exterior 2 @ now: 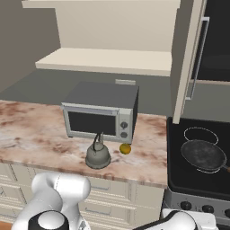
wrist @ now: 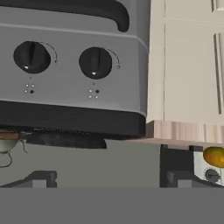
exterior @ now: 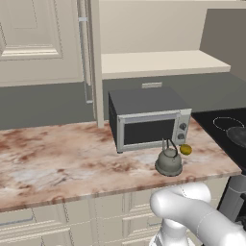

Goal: Pick the pan from the cabinet and place it on the stove. Then turn on the stove burner for the pan.

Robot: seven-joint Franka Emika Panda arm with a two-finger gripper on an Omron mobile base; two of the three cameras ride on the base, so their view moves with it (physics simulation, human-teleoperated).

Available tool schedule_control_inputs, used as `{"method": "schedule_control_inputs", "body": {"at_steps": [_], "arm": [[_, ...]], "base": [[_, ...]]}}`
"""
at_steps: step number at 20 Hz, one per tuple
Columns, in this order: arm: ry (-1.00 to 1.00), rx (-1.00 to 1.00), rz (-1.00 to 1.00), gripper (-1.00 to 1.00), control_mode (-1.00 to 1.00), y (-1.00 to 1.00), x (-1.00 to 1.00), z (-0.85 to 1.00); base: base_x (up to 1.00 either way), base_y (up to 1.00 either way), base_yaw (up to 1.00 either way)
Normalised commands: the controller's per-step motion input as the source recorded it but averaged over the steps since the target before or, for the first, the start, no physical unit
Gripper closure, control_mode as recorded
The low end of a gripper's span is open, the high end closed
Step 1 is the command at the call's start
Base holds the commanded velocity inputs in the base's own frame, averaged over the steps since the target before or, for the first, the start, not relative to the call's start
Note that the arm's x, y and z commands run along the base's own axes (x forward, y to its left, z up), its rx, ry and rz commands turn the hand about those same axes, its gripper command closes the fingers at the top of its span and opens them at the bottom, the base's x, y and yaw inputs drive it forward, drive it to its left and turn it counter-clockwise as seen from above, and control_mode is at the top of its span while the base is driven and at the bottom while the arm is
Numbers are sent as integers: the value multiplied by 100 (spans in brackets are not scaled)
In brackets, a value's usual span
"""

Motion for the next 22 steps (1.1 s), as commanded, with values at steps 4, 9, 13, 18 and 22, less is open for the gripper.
{"method": "schedule_control_inputs", "body": {"at_steps": [4, 9, 13, 18, 22], "arm": [[0, 0, 0, -100, -100, 0, 13, -18], [0, 0, 0, -100, -100, -2, 10, -20], [0, 0, 0, -100, -100, -4, 9, -19], [0, 0, 0, -100, -100, -3, 9, -17], [0, 0, 0, -100, -100, -2, 8, -15]], "base": [[0, 0, 0], [0, 0, 0], [0, 0, 0], [0, 0, 0], [0, 0, 0]]}}
